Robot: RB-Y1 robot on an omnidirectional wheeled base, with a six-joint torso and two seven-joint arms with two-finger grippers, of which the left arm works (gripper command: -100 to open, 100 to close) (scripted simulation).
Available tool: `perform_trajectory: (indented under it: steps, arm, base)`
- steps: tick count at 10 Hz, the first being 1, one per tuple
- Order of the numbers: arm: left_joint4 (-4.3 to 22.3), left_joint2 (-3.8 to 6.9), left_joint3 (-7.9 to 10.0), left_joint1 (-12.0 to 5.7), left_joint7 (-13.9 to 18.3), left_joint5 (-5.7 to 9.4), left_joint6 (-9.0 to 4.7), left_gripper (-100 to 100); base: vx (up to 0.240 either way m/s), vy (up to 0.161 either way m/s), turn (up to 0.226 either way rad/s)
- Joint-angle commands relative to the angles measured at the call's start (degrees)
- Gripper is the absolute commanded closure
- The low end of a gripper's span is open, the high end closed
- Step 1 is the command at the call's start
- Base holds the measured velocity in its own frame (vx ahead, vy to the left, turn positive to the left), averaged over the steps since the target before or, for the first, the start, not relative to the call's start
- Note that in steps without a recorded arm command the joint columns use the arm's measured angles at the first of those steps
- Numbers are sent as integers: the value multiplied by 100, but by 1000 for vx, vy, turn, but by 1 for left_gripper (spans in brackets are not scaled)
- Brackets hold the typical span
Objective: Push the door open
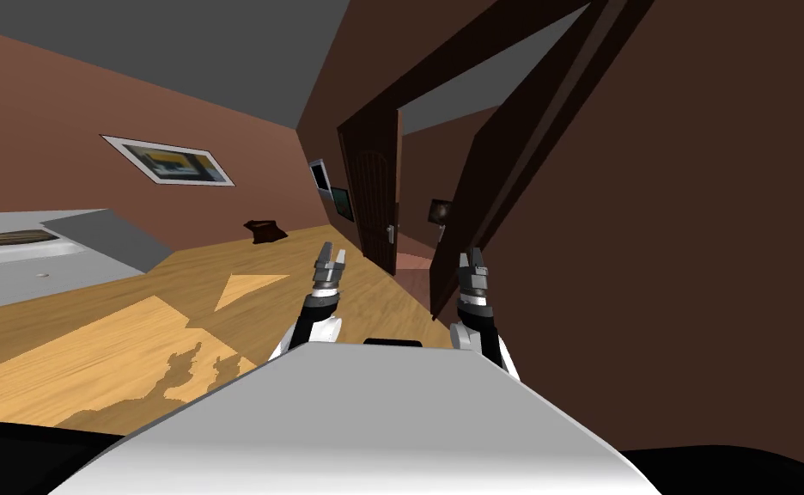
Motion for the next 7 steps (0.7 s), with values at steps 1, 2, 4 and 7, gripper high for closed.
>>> perform_trajectory:
  steps: [1,2,4,7]
  arm:
    - [176,48,-53,-135,60,-13,73,-100]
    - [382,81,-112,-264,106,-29,102,-100]
    - [609,111,-177,-406,156,-47,134,-100]
    - [968,153,-280,-631,236,-76,184,-100]
  base:
    - [160,95,-24]
    - [156,107,-29]
    - [118,95,-24]
    - [95,91,-21]
